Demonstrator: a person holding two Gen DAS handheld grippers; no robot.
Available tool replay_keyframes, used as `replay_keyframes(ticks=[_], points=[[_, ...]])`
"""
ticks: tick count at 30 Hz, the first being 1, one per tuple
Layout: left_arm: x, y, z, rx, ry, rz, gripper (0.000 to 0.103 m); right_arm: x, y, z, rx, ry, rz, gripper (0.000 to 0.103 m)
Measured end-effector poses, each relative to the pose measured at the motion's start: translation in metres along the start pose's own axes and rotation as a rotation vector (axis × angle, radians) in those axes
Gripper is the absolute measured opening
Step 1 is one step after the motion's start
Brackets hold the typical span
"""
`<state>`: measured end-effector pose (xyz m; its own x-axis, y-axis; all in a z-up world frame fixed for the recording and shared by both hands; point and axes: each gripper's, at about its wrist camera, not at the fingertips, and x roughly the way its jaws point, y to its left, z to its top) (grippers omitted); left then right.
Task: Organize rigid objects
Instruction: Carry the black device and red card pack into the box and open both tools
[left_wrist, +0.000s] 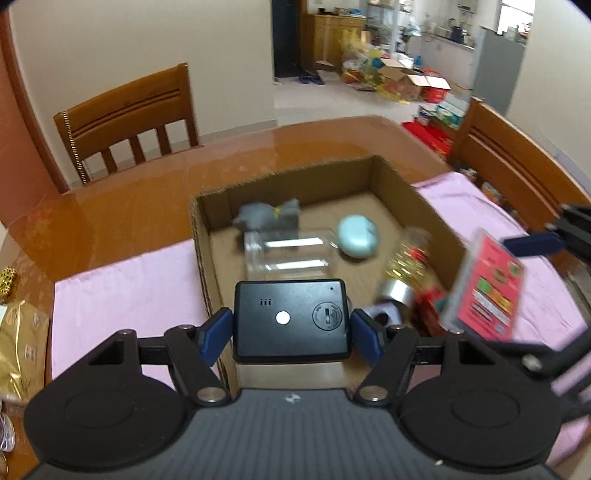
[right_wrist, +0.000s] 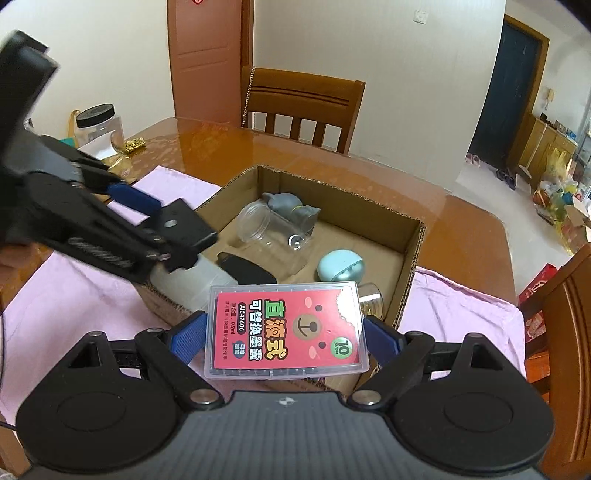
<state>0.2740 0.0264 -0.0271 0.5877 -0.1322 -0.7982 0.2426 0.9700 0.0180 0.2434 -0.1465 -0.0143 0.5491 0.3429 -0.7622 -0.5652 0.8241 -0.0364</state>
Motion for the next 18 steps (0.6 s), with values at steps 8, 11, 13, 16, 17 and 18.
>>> replay_keyframes(ticks=[8, 11, 13, 16, 17, 18], points=[[0.035, 0.015, 0.007, -0.107, 0.018, 0.037, 0.089, 0.015, -0.010, 0.008, -0.004, 0.019, -0.006, 0.092], [0.022, 0.019, 0.005, -0.128, -0.021, 0.053, 0.094, 0.020, -0.014, 0.014, -0.017, 0.019, -0.012, 0.092], [0.013, 0.021, 0.005, -0.128, -0.042, 0.072, 0.099, 0.025, -0.018, 0.018, -0.022, 0.021, -0.014, 0.092], [-0.004, 0.021, 0.002, -0.130, -0.087, 0.108, 0.100, 0.037, -0.026, 0.026, -0.022, 0.030, -0.017, 0.092], [-0.009, 0.021, 0.001, -0.132, -0.096, 0.117, 0.101, 0.043, -0.029, 0.029, -0.020, 0.034, -0.020, 0.092], [-0.015, 0.021, -0.001, -0.135, -0.106, 0.125, 0.101, 0.049, -0.033, 0.032, -0.016, 0.042, -0.020, 0.092]])
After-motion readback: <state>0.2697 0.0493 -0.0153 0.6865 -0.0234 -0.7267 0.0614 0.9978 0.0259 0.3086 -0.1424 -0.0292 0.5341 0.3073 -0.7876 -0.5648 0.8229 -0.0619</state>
